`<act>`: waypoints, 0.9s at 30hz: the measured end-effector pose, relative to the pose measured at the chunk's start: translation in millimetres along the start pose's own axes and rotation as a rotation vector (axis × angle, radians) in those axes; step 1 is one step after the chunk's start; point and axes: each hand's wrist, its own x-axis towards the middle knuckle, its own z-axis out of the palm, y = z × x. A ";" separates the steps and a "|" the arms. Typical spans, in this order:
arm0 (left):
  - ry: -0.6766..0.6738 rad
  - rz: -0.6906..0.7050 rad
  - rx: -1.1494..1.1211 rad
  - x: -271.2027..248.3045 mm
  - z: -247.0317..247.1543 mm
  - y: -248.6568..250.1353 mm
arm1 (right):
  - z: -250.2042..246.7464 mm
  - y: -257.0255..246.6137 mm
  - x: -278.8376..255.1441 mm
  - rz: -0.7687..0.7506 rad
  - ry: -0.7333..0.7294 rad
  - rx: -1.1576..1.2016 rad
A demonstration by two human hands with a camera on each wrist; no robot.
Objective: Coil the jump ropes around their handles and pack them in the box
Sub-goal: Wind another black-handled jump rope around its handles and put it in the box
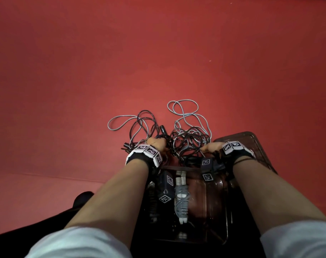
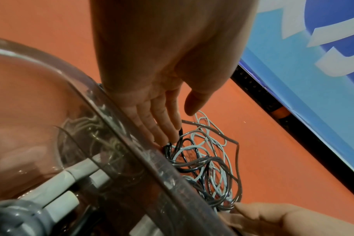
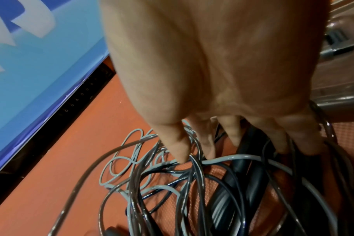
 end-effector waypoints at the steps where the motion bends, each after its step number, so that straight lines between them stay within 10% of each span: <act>1: 0.017 0.003 0.000 1.2 1.7 -0.4 | 0.3 0.6 4.1 0.010 -0.012 0.028; 20: 0.148 0.039 -0.105 18.5 -7.9 -7.7 | -17.7 -30.6 -8.0 -0.148 0.214 0.423; 27: 0.197 0.066 -0.035 63.8 -15.0 -31.1 | 20.0 -61.1 -5.5 -0.405 0.204 -0.082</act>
